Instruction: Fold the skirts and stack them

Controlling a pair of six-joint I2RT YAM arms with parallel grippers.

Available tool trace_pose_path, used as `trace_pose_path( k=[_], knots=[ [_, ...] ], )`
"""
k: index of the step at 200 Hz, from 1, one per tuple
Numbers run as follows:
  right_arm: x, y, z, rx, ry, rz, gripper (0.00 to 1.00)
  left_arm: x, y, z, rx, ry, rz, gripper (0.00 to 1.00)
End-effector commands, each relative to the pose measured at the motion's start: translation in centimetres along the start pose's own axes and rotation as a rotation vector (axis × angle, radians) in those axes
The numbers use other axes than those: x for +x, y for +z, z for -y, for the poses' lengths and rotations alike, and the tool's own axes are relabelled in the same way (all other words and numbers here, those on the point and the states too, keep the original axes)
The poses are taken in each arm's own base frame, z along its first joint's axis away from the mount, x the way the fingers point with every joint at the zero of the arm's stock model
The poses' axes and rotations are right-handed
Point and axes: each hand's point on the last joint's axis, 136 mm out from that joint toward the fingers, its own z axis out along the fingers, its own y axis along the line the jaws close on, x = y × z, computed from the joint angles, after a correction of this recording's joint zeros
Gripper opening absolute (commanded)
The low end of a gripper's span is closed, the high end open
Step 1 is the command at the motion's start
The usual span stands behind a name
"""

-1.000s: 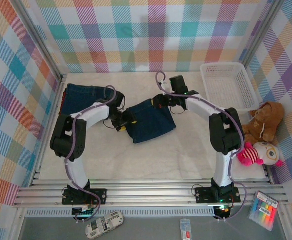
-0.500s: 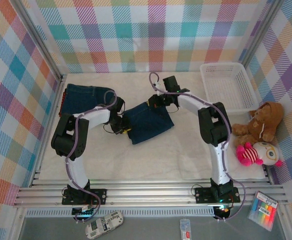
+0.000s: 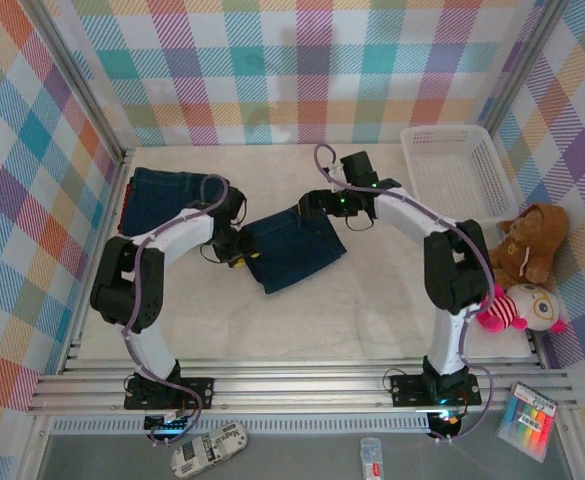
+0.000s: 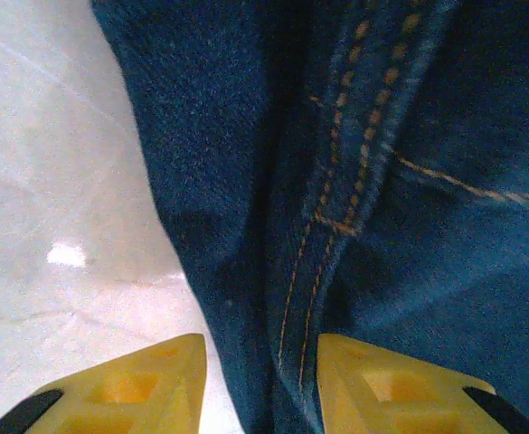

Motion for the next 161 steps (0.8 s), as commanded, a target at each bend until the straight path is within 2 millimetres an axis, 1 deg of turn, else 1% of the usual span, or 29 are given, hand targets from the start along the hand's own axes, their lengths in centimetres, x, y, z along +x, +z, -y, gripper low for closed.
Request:
trace_pose_path(
  k=[1, 5, 14, 18, 32, 37, 48, 63, 72, 78, 93, 106, 115, 125, 133, 143, 155, 161],
  knots=[
    [2.5, -0.6, -1.9, -0.100, 0.034, -0.050, 0.99, -0.7, -3.7, 2.7, 0.084, -0.009, 0.046, 0.41],
    [2.7, -0.6, -2.5, -0.136, 0.031, -0.055, 0.99, -0.9, -4.0, 3.4, 0.114, -0.006, 0.046, 0.44],
    [3.3, -0.7, -3.8, -0.215, 0.024, -0.069, 0.99, -1.3, -4.3, 5.0, 0.177, -0.004, 0.043, 0.45],
    [3.4, -0.6, -4.3, -0.240, 0.018, -0.073, 0.99, -1.6, -4.5, 5.8, 0.205, -0.001, 0.043, 0.48],
    [4.4, -0.1, -5.1, -0.279, 0.002, -0.105, 0.99, -2.5, -4.4, 8.0, 0.281, 0.000, 0.034, 0.49],
    [4.6, 0.3, -5.0, -0.277, 0.002, -0.116, 0.99, -3.0, -4.2, 8.6, 0.302, -0.002, 0.028, 0.52],
    [5.0, 1.1, -4.6, -0.261, 0.016, -0.135, 0.99, -3.8, -3.8, 10.2, 0.346, 0.002, 0.010, 0.52],
    [5.5, 2.2, -3.7, -0.236, 0.045, -0.148, 0.99, -5.3, -2.6, 11.0, 0.345, -0.003, 0.007, 0.52],
    [5.8, 2.9, -2.8, -0.198, 0.072, -0.155, 0.99, -6.2, -1.5, 10.8, 0.332, -0.021, 0.006, 0.52],
    [6.2, 3.4, -2.1, -0.173, 0.089, -0.163, 0.99, -6.8, -0.6, 10.3, 0.316, -0.038, 0.008, 0.52],
    [7.7, 4.3, -0.5, -0.106, 0.151, -0.199, 0.99, -7.7, 2.0, 8.1, 0.248, -0.087, 0.002, 0.52],
    [9.4, 4.8, 0.1, -0.086, 0.212, -0.253, 0.99, -7.6, 4.8, 5.7, 0.181, -0.125, -0.031, 0.52],
    [10.6, 5.0, 0.1, -0.096, 0.254, -0.281, 0.99, -7.2, 6.4, 4.5, 0.153, -0.142, -0.058, 0.52],
    [11.3, 4.9, 0.0, -0.102, 0.281, -0.286, 0.99, -6.8, 7.7, 3.5, 0.129, -0.151, -0.082, 0.52],
    [11.6, 4.7, -0.1, -0.106, 0.294, -0.284, 0.99, -6.8, 8.2, 3.1, 0.116, -0.150, -0.096, 0.52],
    [11.4, 4.3, -0.5, -0.110, 0.298, -0.274, 0.99, -6.9, 8.1, 3.1, 0.110, -0.147, -0.105, 0.52],
    [10.8, 3.6, -1.1, -0.121, 0.292, -0.255, 0.99, -7.3, 7.1, 4.1, 0.142, -0.131, -0.104, 0.52],
    [10.3, 3.3, -1.5, -0.130, 0.287, -0.244, 0.99, -7.5, 6.1, 4.9, 0.167, -0.118, -0.097, 0.53]
  ],
)
